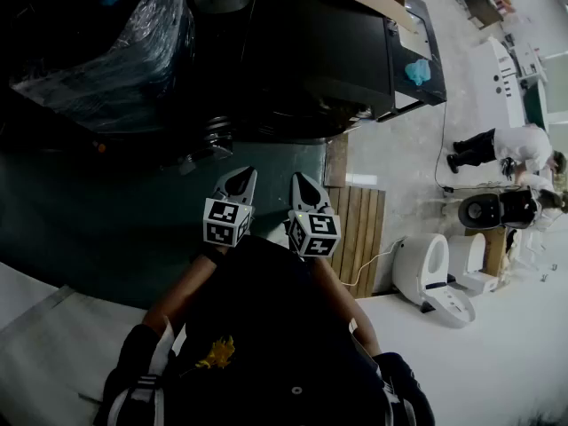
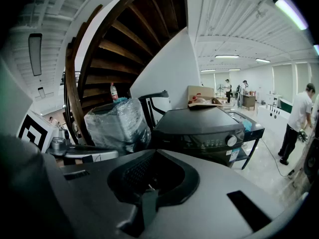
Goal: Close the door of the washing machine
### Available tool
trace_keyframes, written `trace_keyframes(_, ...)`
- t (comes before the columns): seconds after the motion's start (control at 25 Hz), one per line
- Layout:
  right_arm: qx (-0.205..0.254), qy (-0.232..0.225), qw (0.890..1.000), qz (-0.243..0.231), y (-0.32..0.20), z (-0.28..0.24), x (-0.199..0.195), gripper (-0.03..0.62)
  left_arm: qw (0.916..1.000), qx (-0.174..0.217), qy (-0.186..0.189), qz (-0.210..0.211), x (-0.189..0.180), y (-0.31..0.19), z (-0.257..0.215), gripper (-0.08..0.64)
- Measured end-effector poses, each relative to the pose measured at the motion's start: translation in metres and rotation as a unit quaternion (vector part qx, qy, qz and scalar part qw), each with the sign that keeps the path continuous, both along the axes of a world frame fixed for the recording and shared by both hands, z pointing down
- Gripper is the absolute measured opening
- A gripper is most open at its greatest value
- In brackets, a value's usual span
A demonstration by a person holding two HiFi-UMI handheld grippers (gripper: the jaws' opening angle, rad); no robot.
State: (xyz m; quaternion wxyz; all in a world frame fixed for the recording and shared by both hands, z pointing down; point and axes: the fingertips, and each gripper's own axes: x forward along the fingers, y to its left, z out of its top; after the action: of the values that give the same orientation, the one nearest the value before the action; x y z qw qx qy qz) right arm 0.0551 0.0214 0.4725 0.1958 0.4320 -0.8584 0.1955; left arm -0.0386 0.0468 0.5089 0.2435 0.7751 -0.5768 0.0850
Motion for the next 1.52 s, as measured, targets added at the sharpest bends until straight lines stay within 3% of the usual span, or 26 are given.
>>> trace_keyframes(0.36, 0.004, 0.002, 1.0, -0.011, 0.0, 0.001, -0.011, 0.025, 0.9996, 0.022, 0.011, 0.011, -0.001, -0.002, -0.005, 0.02)
trace_keyframes(0.72, -0.013, -0.009, 0.999, -0.042, 0.005, 0.014, -0.022, 0.025, 0.9999, 0.009, 0.011, -0.006, -0.023, -0.006, 0.006, 0.021)
trace_keyframes(1.0, -0.023, -0.011, 0.997, -0.069, 0.004, 0.02, -0.041, 0.025, 0.9995, -0.007, 0.001, -0.03, -0.055, -0.014, 0.024, 0.021)
trace_keyframes(1.36, -0.048, -0.02, 0.993, -0.102, 0.013, 0.029, -0.055, 0.025, 0.9975, -0.021, -0.057, -0.036, -0.111, -0.031, 0.083, 0.021)
trace_keyframes(1.52, -0.069, -0.019, 0.989, -0.132, 0.026, 0.039, -0.071, 0.025, 0.9982, -0.039, -0.038, -0.025, -0.137, -0.042, 0.111, 0.021)
